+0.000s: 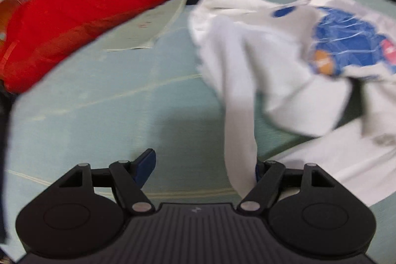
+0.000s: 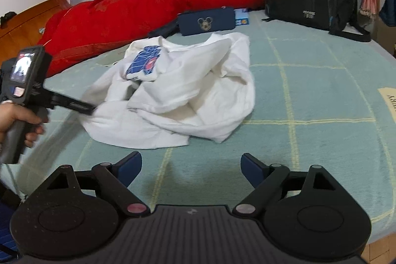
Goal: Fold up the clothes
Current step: 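Grasp a sleeve cuff of the sweatshirt with the left gripper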
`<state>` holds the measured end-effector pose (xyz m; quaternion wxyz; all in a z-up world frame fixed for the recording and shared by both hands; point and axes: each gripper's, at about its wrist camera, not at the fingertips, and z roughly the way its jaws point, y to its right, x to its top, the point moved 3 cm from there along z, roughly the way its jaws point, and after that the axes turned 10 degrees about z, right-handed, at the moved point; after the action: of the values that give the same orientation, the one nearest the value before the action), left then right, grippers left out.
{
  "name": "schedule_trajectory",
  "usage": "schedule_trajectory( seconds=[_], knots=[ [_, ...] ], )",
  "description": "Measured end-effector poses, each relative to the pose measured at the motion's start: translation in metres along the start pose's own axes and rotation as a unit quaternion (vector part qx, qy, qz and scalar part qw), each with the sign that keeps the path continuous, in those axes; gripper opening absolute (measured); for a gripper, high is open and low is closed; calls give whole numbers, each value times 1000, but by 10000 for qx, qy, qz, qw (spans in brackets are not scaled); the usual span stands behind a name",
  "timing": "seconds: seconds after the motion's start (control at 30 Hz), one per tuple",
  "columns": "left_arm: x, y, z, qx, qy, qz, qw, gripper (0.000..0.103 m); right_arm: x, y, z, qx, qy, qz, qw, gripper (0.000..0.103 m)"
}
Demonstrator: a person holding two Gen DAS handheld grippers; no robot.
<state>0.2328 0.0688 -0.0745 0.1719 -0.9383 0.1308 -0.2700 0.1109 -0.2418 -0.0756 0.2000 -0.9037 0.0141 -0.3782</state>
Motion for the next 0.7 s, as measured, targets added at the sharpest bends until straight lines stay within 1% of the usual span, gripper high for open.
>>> schedule_trajectory(
  seconds=[0.07,0.2,0.27,0.37,0.43,0.5,0.57,0.7],
  knots=[
    [-3,-17,2,312,-103,69,9994,75,1,3,-1,20,38,72,10000,91],
    [-1,-49,3,790,-139,100,9967,75,3,5,-2,39,81,105,9999,91],
    [3,-68,4,1131,-132,145,9934,75,3,5,-2,33,86,82,9999,91],
    [11,-99,11,1487,-169,75,9887,75,3,4,-1,19,84,85,9999,91],
    [14,-115,17,1515,-233,-68,9882,75,3,4,1,-21,62,97,9999,91],
    [13,-119,18,1168,-183,-223,9927,74,2,3,3,-41,32,93,9999,91],
    [11,-112,9,899,23,-270,9956,74,2,0,6,-45,-7,63,10000,91],
    [6,-97,-9,358,435,-362,9978,74,1,-5,12,-84,-73,-21,9999,91]
  ],
)
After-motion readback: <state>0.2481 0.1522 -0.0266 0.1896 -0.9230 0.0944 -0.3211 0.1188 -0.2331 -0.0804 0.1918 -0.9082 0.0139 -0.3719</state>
